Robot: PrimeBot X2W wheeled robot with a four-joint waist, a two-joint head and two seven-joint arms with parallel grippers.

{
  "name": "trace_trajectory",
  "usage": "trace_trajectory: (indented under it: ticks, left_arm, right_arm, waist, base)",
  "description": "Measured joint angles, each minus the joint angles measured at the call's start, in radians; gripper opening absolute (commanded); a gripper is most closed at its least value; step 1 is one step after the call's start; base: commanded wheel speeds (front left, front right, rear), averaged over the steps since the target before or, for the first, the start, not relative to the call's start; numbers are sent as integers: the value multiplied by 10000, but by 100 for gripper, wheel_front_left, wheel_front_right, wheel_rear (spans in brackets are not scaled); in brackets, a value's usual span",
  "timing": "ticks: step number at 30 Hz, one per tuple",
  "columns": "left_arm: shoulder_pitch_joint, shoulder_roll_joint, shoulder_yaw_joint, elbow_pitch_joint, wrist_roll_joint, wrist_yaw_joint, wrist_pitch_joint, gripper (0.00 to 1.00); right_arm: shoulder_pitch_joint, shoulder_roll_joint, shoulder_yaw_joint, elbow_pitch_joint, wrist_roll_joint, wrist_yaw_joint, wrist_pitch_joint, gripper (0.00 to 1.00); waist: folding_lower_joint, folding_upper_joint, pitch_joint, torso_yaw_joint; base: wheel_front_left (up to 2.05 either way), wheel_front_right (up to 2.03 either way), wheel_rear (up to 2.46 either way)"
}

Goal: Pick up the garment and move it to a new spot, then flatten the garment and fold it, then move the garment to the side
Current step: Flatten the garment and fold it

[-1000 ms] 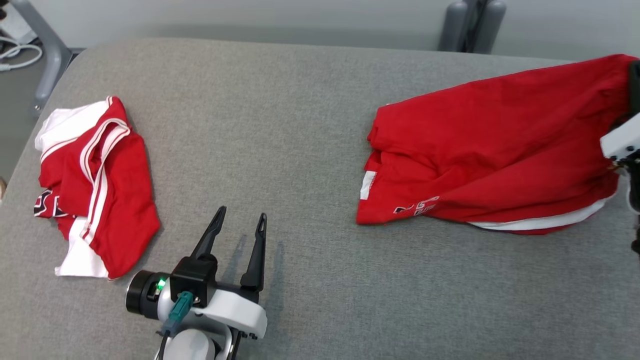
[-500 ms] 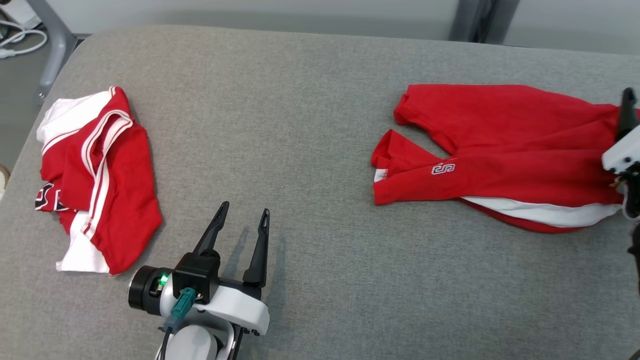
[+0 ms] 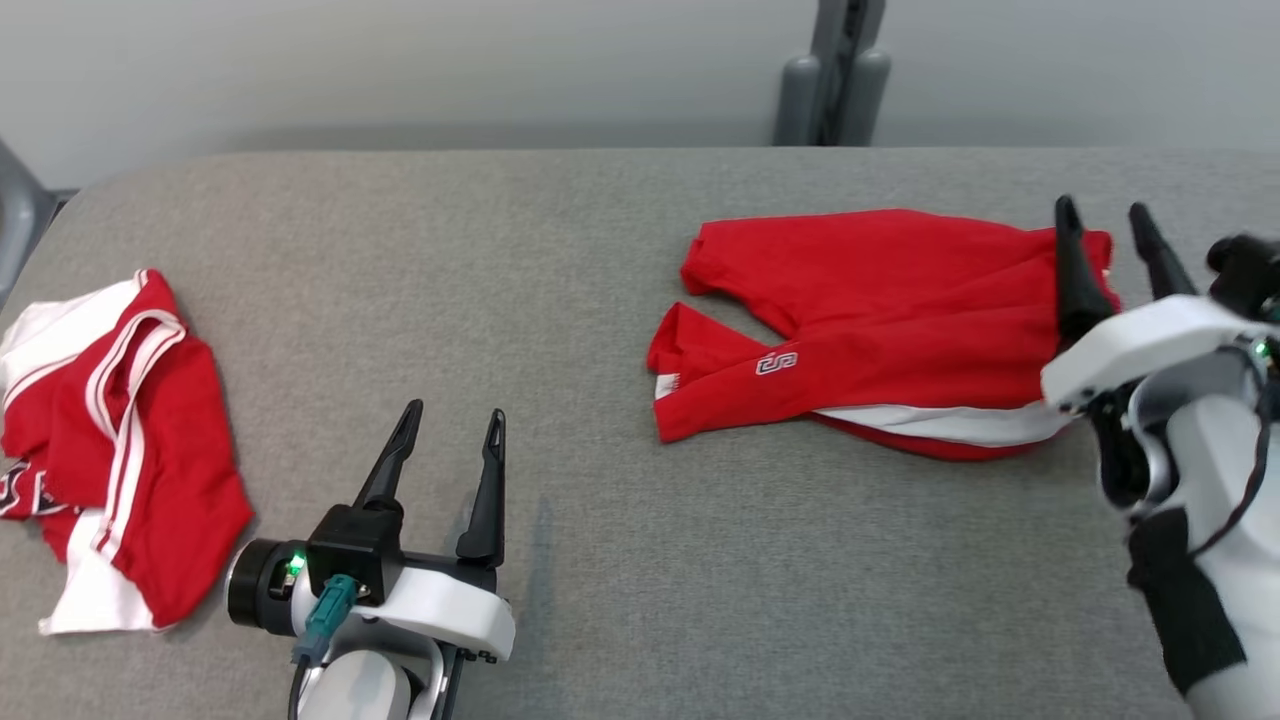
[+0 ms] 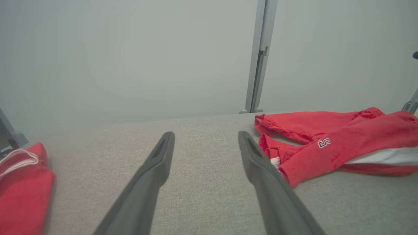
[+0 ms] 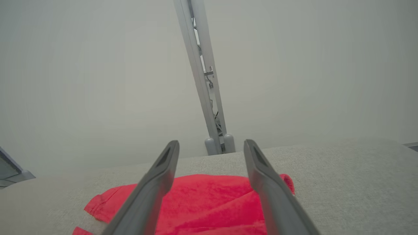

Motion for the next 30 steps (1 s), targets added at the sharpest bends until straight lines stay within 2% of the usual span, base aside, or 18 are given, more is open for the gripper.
trace_trajectory:
  ticks: [6,11,14,18,24,30]
  left_arm:
    - [66,-4,-82,-94,-144,46,0,100]
    - [109,-2,-138,-105,-238,128,0,100]
    - [265,-6,-155,-94,-240,132,0,100]
    - [319,-4,-56,-127,-418,130,0,100]
    - [370,-2,33,-102,-414,92,0,100]
    - [149,-2,-280,650,-305,-328,0,100]
  right_arm:
    - [2400,-15,583,-3095,600,-2,-257,100]
    - [4283,-42,830,-5141,-282,0,-316,100]
    - [5276,326,314,-5891,-362,-6,-324,100]
    - [6054,690,52,-6481,-514,-6,-326,100]
    - [6281,819,130,-6681,-721,-6,-324,100]
    - [6177,895,42,-6784,-688,-6,-324,100]
  waist:
    - [0,0,-446,-610]
    - [-1,0,-621,-865]
    - [0,0,-689,-960]
    - [0,0,-718,-1084]
    - [0,0,-664,-1231]
    - [0,0,-343,-1456]
  base:
    - [0,0,0]
    - [0,0,0]
    - [0,0,0]
    - [0,0,0]
    - [0,0,0]
    - [0,0,0]
